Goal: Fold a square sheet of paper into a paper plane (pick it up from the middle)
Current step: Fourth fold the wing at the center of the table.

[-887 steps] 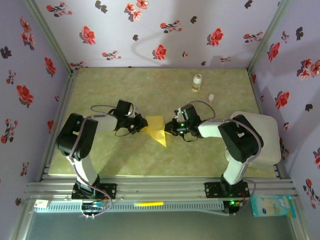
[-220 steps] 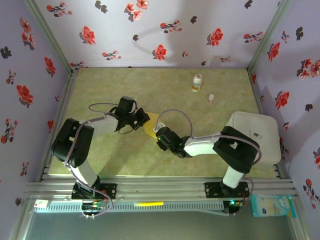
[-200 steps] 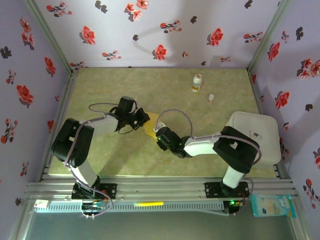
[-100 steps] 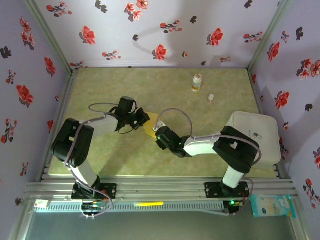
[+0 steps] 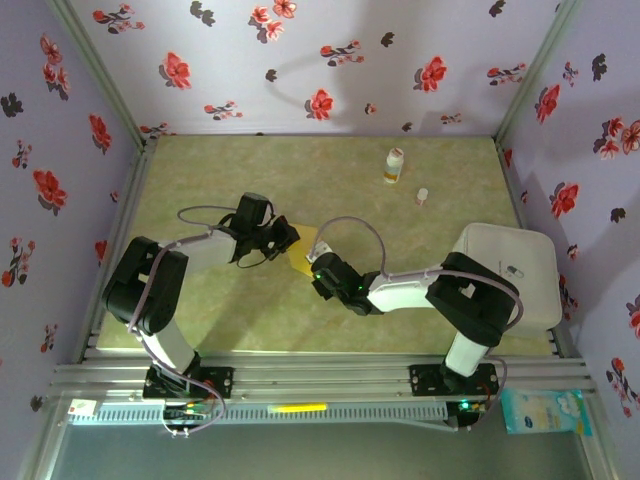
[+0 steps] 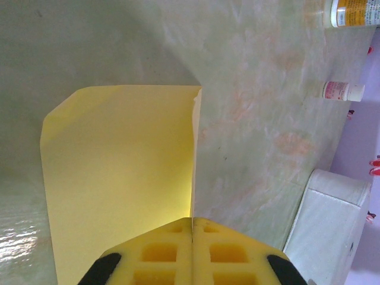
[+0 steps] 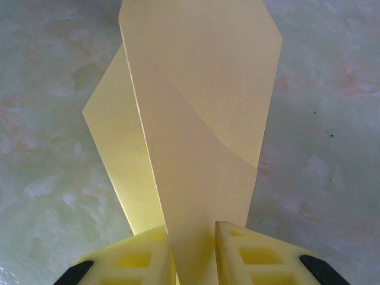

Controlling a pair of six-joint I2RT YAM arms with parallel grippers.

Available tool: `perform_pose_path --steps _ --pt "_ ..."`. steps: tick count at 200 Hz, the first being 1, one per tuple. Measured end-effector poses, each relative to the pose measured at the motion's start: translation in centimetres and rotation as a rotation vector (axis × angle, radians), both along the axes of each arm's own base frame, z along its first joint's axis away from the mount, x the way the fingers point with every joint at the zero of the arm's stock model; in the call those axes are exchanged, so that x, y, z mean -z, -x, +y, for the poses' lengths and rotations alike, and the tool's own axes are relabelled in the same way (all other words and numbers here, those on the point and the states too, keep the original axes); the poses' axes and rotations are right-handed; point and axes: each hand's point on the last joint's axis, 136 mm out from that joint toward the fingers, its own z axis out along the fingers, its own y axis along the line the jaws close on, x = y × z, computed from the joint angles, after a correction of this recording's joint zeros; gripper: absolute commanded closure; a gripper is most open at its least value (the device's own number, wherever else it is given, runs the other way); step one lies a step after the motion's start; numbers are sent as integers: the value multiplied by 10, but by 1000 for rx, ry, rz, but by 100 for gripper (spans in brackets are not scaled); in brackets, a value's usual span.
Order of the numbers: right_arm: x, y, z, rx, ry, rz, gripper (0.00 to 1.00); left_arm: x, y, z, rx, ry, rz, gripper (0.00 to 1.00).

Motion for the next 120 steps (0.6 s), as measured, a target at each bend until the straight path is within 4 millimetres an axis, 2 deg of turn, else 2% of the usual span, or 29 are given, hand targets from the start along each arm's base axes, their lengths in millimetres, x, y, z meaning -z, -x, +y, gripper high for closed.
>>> perform_pose_path --steps 49,120 --pt "4 0 -1 6 4 8 78 0 0 0 0 0 0 100" --pt "4 1 -1 8 2 10 88 0 0 0 0 0 0 100"
